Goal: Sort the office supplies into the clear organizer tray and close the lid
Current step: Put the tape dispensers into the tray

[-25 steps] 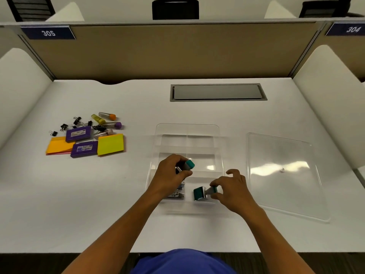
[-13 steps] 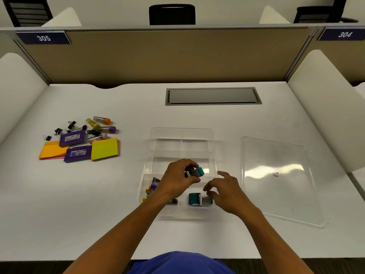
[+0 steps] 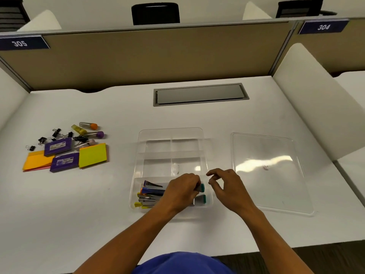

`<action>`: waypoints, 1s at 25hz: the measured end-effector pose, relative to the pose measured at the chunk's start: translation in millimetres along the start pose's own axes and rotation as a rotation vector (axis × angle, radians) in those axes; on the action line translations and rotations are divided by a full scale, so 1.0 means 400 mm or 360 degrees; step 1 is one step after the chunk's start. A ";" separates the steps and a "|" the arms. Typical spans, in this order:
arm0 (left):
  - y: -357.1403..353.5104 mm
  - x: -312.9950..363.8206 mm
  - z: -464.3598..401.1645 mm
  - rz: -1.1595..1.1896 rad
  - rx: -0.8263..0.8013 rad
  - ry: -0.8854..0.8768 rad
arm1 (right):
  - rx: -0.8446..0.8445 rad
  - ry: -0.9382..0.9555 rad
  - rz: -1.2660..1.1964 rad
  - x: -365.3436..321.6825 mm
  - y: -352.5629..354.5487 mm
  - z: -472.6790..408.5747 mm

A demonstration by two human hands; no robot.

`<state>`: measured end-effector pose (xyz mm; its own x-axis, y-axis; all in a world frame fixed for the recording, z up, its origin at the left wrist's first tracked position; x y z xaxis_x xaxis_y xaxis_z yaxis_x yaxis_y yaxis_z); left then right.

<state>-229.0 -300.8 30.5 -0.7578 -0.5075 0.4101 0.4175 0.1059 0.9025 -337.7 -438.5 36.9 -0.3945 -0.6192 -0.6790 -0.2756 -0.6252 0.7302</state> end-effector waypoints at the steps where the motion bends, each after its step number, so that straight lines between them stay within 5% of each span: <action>1: -0.003 0.001 -0.002 -0.0018 0.0029 -0.0017 | -0.0006 -0.0001 -0.0008 0.001 0.000 0.003; 18: -0.042 -0.008 -0.005 -0.0133 0.0052 -0.0026 | -0.0105 0.0088 0.0043 -0.010 -0.022 0.002; 25: -0.011 -0.053 0.037 -0.0032 0.0282 0.0140 | -0.0148 0.0196 0.0049 -0.061 -0.040 -0.010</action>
<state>-222.1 -277.9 19.9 -0.7153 -0.5829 0.3856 0.3020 0.2398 0.9227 -320.2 -415.3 41.7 -0.2895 -0.6889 -0.6645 -0.1800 -0.6427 0.7447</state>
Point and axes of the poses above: each hand's wrist, its own z-axis away from the middle knuckle, its own y-axis out of the back of the hand, x = y × z, the point moved 1 cm from there along -z, towards the middle knuckle, and after that the axes turned 2 degrees about -z, right-handed, at the moved point
